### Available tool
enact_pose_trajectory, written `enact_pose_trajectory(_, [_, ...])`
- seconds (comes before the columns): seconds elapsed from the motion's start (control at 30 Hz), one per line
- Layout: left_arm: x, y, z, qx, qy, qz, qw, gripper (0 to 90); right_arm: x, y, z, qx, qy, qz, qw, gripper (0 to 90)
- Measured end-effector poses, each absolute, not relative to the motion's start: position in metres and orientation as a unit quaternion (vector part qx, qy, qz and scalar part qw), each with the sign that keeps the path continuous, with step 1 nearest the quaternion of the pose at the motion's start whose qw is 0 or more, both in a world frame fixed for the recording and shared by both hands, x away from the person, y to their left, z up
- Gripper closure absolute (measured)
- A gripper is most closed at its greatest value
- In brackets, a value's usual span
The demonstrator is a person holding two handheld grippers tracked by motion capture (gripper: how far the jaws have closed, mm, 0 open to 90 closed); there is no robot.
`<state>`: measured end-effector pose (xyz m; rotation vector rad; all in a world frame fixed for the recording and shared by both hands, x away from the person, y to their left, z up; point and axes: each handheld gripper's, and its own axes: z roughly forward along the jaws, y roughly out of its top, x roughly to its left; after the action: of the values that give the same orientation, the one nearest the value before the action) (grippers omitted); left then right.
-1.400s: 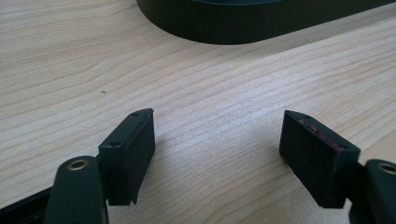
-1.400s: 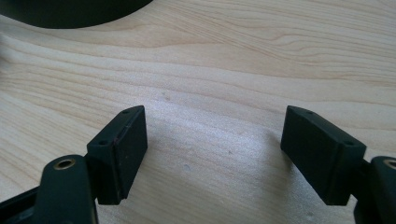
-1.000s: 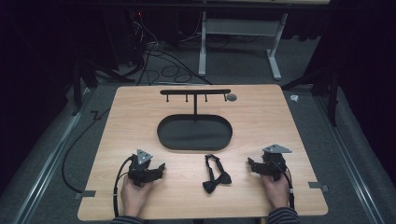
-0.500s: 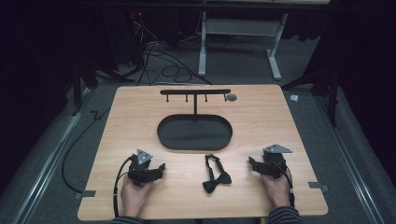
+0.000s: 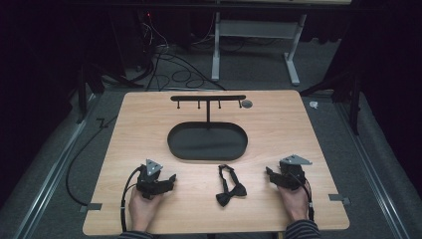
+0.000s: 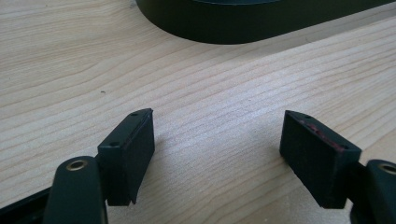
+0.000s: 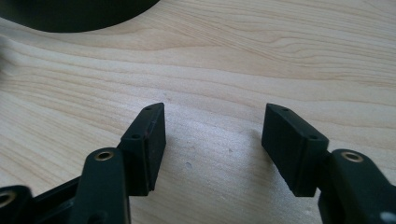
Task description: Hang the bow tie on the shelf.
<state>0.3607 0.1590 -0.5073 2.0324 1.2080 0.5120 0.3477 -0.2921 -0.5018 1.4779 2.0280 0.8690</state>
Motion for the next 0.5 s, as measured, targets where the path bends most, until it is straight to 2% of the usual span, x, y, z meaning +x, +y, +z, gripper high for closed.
enact_pose_trajectory(0.07, [0.361,0.159,-0.507,0.786,0.467,0.197,0.354,26.7,0.345,-0.293,-0.501,0.537,0.739,0.324,0.246,48.9])
enact_pose_trajectory(0.13, [0.361,0.159,-0.507,0.786,0.467,0.197,0.354,26.7,0.341,-0.294,-0.499,0.535,0.735,0.333,0.250,50.3])
enact_pose_trajectory(0.5, [0.361,0.159,-0.507,0.786,0.467,0.197,0.354,26.5,0.330,-0.290,-0.487,0.511,0.738,0.361,0.254,47.8])
